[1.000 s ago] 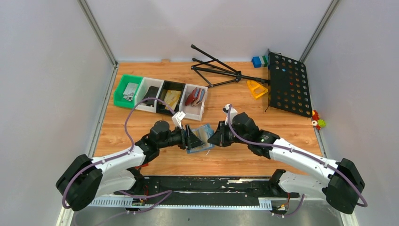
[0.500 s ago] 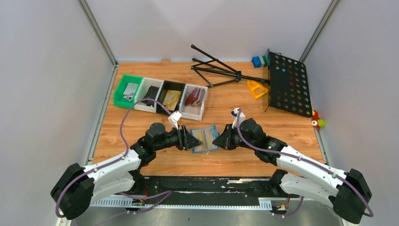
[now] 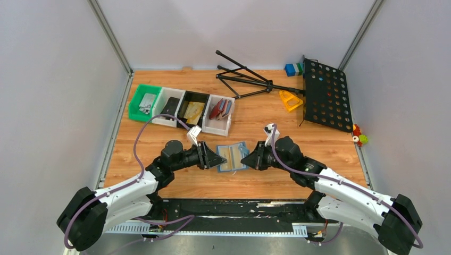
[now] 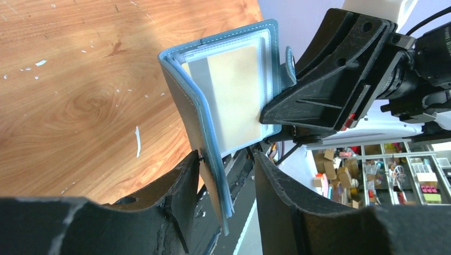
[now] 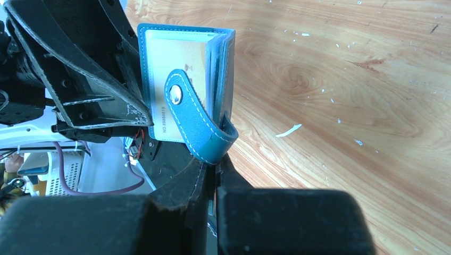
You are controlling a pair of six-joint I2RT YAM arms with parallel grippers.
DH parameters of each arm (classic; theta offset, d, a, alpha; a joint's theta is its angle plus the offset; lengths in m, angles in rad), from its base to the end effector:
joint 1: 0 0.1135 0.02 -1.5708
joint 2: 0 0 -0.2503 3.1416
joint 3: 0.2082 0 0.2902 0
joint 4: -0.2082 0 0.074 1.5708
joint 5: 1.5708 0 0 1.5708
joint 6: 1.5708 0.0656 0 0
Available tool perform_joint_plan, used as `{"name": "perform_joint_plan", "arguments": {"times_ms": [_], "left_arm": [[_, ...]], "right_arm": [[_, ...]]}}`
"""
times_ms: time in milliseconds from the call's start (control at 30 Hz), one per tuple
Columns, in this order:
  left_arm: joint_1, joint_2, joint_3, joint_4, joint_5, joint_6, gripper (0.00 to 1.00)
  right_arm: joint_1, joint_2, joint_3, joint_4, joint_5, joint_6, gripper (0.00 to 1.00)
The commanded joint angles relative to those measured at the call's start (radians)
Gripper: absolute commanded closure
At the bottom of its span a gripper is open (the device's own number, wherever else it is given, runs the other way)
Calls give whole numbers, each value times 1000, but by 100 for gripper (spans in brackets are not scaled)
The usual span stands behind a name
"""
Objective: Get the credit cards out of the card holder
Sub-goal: Remove the credit card from the card holder.
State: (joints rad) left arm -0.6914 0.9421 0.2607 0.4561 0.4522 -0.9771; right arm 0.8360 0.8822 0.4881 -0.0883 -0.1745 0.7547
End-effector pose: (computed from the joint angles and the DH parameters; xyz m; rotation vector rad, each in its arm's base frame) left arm 0.1826 -0.1883 0.1540 0.0799 2.0782 -1.5235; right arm 0.1719 0.2072 0.1888 -0.2108 2.2469 1.1119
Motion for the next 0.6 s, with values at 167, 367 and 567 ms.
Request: {"name": "perform_joint_plan", "arguments": {"times_ms": [167, 367, 567], "left_arm": [[15, -22, -17, 98, 23, -24, 32], [22, -28, -55, 162, 12, -41, 10], [26, -33, -71, 203, 30, -23, 11]], "right_arm": [[-10, -33, -37, 129, -8, 28, 100], [-11, -67, -91, 201, 3, 33, 100], [-11, -108, -166, 294, 32, 35, 100]]}}
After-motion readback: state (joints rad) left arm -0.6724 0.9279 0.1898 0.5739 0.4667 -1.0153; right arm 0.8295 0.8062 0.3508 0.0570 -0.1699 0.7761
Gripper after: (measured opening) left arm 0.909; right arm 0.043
